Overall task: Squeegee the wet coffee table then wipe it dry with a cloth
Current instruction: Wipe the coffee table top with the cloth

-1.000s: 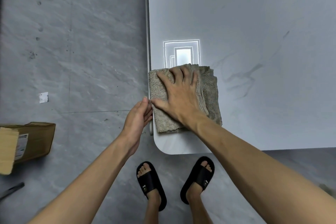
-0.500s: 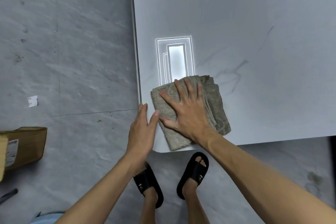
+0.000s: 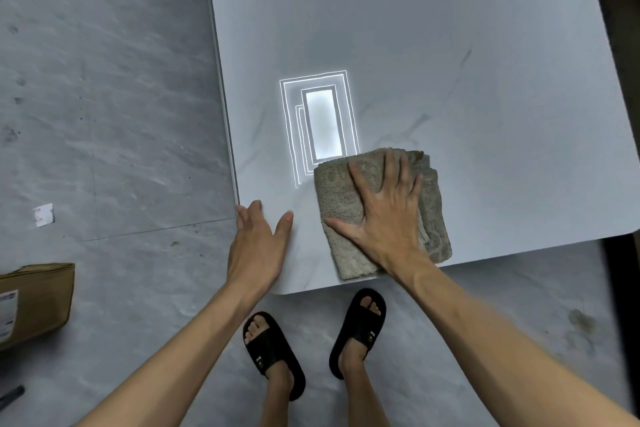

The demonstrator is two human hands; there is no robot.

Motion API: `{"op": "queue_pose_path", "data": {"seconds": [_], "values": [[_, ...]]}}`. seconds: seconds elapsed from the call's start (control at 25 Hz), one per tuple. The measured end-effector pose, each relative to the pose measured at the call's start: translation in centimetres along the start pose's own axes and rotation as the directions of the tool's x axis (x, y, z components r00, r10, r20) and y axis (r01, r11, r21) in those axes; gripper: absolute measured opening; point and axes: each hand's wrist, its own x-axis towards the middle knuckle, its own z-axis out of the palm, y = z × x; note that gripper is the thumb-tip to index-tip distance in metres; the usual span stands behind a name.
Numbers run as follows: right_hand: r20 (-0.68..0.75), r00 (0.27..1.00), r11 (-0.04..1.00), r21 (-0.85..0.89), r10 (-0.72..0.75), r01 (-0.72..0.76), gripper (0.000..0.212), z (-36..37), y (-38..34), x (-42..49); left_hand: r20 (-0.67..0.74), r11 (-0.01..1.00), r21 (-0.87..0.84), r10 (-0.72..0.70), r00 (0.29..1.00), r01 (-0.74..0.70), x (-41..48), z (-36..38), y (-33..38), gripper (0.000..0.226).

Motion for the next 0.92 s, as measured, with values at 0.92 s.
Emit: {"op": "queue_pose_path", "data": {"seconds": [0.92], "values": [[-0.042, 0.879, 0.877, 0.109, 0.474, -0.468, 0.093, -1.6, 13.3, -1.2, 0.022, 0.907, 0.303, 0.299, 0.954, -0.291, -0.3, 6.2, 9.2, 0.052]]}}
